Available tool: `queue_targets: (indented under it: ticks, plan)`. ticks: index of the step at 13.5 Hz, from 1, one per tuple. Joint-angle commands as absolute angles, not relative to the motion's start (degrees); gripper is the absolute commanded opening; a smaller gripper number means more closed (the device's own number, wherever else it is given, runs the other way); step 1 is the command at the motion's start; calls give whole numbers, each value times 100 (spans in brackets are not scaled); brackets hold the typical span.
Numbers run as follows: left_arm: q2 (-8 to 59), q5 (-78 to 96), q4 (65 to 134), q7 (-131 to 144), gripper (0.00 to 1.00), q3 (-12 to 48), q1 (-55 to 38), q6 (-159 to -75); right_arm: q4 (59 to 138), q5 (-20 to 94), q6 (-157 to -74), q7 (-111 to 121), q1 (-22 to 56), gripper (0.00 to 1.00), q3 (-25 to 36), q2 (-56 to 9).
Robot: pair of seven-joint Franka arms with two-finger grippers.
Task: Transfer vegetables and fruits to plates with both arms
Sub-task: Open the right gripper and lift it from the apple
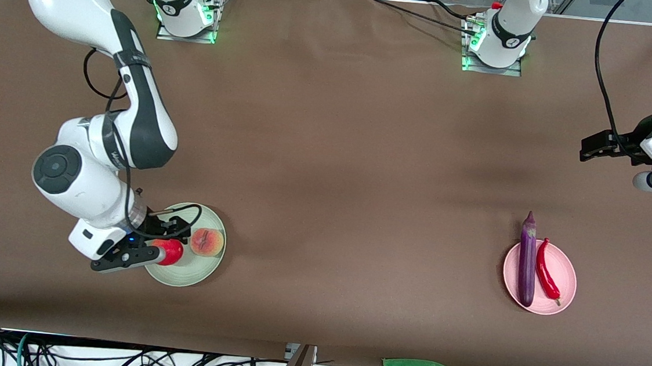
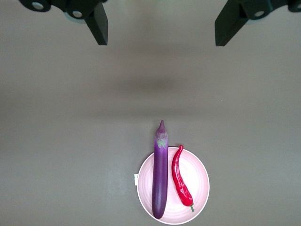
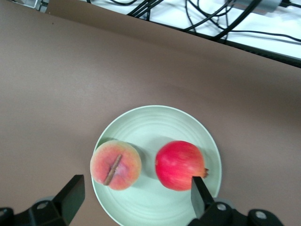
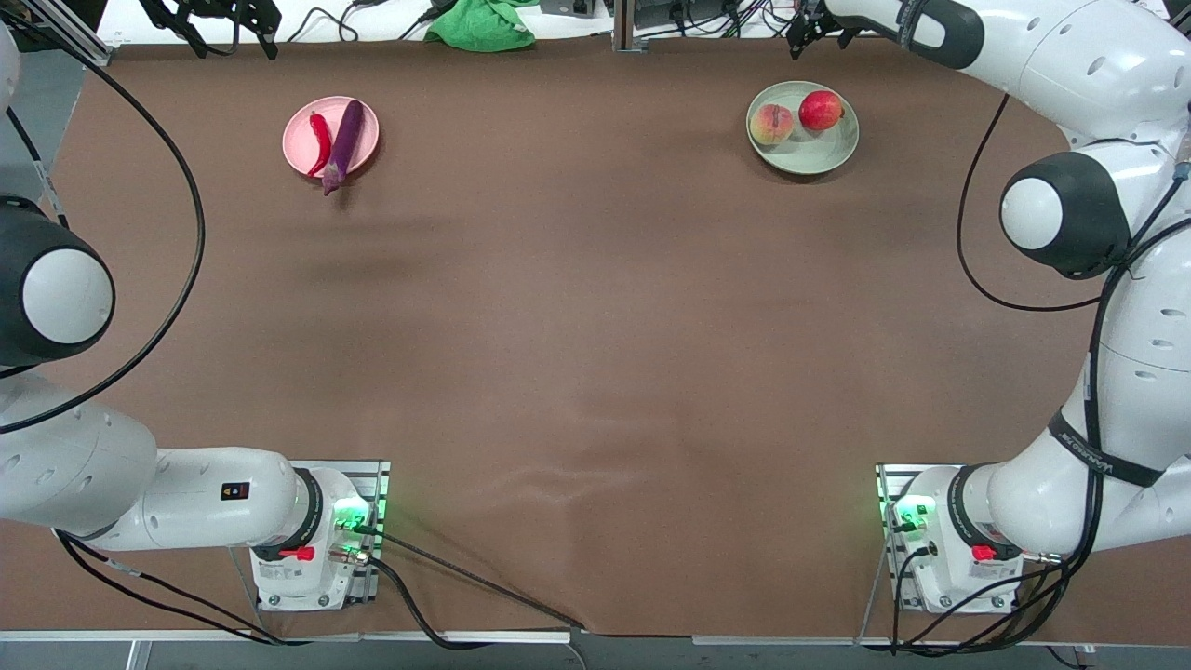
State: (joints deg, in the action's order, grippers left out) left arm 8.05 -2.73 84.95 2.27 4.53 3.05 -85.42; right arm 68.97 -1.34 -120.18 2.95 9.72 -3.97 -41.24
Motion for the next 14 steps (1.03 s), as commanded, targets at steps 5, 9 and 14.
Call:
queue_targets:
  ticks: [5,9,14]
  plan:
    - [853,-168,8350,290,100,466,255,-8525,7066,-431,-10515,256,923,100,-369,-3061]
    - [861,-132,8350,308,100,492,237,-8525,7145,-238,-9152,255,914,100,-132,-1989]
    - [940,-176,8210,299,100,501,237,-8525,9173,27,-9245,264,896,100,228,-91]
